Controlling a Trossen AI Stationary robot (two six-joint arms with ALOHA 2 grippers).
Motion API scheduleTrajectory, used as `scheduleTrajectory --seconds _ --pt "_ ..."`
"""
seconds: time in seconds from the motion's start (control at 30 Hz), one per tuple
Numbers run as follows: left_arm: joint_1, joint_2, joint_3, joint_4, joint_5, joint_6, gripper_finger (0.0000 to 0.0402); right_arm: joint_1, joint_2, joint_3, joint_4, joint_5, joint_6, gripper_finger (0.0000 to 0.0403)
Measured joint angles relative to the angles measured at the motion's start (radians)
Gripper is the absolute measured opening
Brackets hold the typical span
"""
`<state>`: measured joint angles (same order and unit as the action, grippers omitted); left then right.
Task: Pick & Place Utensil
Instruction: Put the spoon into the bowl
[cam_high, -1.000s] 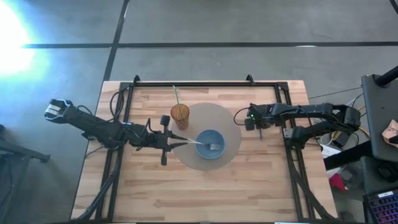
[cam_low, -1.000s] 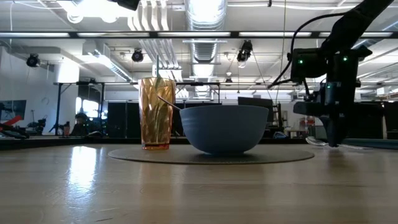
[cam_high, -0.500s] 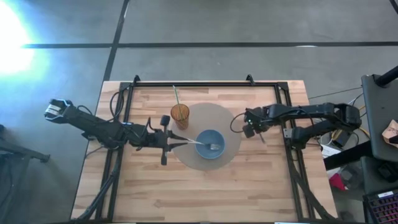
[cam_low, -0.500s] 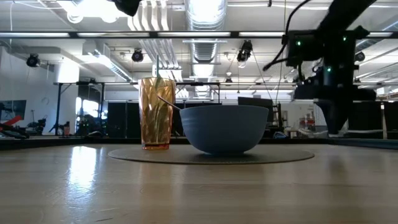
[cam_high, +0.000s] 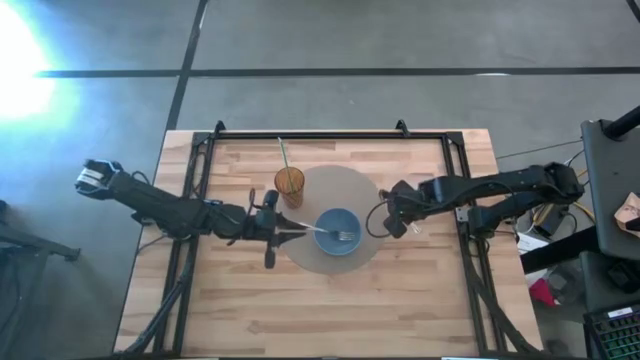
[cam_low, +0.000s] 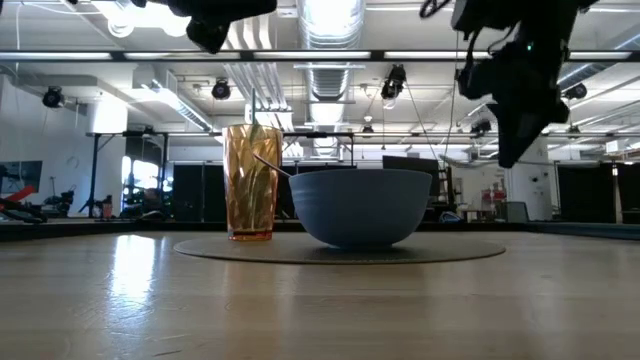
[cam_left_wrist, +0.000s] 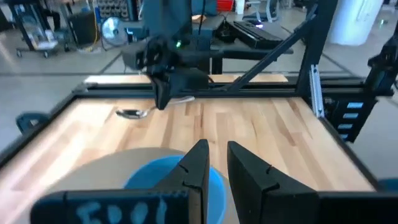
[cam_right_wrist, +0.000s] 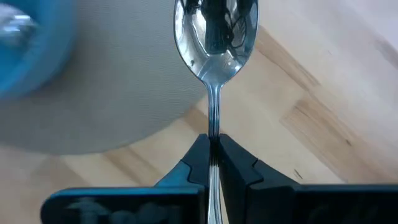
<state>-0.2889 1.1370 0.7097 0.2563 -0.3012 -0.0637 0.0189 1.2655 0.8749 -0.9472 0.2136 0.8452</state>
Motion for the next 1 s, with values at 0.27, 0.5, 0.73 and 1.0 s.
scheduleTrajectory --seconds 0.27,0.5,0.73,1.0 --pt "0.000 0.050 0.006 0.057 0.000 -0.156 0.0053 0.084 0.000 0.119 0.001 0.057 -0.089 0.0013" --pt "0.000 0.090 0.006 0.085 -0.001 -0.315 0.0053 0.130 0.000 0.214 0.001 0.086 -0.222 0.0013" --pt "0.000 0.131 0.008 0.102 -0.057 -0.438 0.0053 0.176 0.000 0.281 0.004 0.105 -0.349 0.0013" --pt "0.000 0.172 0.009 0.144 -0.060 -0.528 0.0053 0.229 0.000 0.299 0.016 0.105 -0.490 0.0013"
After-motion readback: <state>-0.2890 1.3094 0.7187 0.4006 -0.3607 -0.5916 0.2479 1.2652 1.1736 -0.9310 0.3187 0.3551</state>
